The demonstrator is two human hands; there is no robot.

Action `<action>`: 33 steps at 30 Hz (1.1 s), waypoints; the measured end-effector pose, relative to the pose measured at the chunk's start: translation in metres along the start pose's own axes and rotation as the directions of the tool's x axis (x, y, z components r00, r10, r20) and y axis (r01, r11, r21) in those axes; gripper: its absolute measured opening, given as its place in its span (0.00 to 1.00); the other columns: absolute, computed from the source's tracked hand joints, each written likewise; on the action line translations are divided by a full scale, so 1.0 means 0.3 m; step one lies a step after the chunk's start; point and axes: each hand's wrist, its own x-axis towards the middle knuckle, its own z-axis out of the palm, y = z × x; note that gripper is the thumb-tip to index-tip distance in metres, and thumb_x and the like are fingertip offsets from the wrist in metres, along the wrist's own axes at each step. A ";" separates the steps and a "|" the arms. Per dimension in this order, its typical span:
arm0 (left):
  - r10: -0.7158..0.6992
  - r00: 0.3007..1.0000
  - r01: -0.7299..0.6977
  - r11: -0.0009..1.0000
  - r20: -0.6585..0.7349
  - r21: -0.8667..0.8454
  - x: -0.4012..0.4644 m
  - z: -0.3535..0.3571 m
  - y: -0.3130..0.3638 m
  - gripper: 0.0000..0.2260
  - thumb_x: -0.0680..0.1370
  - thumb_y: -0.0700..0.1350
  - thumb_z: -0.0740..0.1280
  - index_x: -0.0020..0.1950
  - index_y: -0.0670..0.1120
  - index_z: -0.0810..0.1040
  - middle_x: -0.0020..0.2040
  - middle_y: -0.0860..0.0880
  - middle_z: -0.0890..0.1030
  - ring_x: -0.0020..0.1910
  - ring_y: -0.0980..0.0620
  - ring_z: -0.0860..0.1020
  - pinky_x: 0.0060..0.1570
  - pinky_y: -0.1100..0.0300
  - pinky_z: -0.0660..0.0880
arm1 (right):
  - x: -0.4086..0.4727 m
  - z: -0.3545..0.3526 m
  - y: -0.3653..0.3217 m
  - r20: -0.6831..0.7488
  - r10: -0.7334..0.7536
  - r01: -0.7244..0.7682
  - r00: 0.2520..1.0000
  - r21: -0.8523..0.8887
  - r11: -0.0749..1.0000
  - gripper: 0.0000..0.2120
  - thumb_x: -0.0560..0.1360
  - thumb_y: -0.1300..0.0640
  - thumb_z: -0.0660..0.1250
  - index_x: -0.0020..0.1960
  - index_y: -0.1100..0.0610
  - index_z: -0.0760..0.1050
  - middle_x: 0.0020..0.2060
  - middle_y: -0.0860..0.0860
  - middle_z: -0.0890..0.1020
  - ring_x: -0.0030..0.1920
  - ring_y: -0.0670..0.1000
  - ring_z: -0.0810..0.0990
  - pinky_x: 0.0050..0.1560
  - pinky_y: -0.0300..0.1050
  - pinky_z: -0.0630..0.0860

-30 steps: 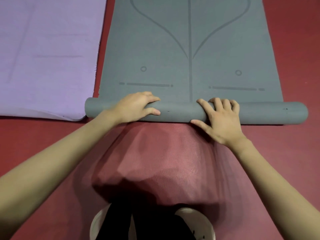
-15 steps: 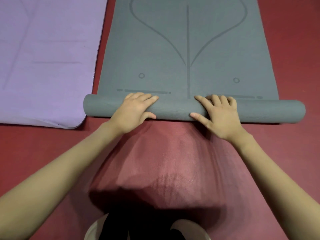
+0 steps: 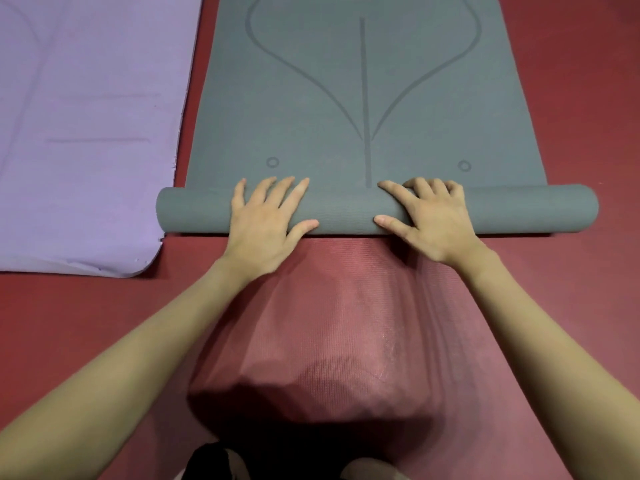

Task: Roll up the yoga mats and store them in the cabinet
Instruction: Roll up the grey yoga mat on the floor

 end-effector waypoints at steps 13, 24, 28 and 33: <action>-0.095 0.995 0.095 0.995 -0.024 -0.001 0.117 -0.031 -0.014 0.35 0.76 0.68 0.44 0.76 0.49 0.62 0.74 0.42 0.65 0.74 0.44 0.60 0.72 0.37 0.43 | 0.044 0.022 0.018 -0.073 0.072 -0.074 0.995 -0.027 0.997 0.47 0.66 0.20 0.49 0.73 0.50 0.67 0.64 0.62 0.73 0.65 0.63 0.69 0.70 0.64 0.55; 0.016 1.000 -0.016 0.995 -0.005 0.097 0.199 -0.040 -0.047 0.39 0.70 0.75 0.44 0.62 0.47 0.72 0.49 0.42 0.78 0.49 0.40 0.76 0.51 0.48 0.69 | 0.125 -0.007 0.040 -0.062 0.094 -0.095 0.994 -0.003 0.996 0.44 0.62 0.19 0.50 0.66 0.46 0.72 0.53 0.54 0.79 0.55 0.60 0.75 0.61 0.56 0.62; 0.031 0.999 -0.028 0.997 -0.038 0.078 0.144 -0.056 -0.027 0.38 0.71 0.75 0.46 0.60 0.47 0.73 0.47 0.43 0.78 0.47 0.41 0.76 0.49 0.48 0.69 | 0.059 -0.018 0.020 -0.079 0.111 -0.109 0.991 0.021 0.994 0.43 0.63 0.19 0.51 0.65 0.46 0.73 0.52 0.53 0.79 0.53 0.59 0.75 0.61 0.56 0.63; 0.060 0.994 -0.056 0.998 -0.087 0.041 -0.056 -0.074 0.030 0.36 0.72 0.74 0.51 0.59 0.45 0.76 0.44 0.44 0.78 0.43 0.42 0.76 0.48 0.49 0.69 | -0.148 -0.045 -0.042 -0.057 0.119 -0.116 0.991 0.047 0.992 0.42 0.64 0.19 0.52 0.64 0.47 0.73 0.51 0.51 0.79 0.51 0.58 0.75 0.60 0.56 0.64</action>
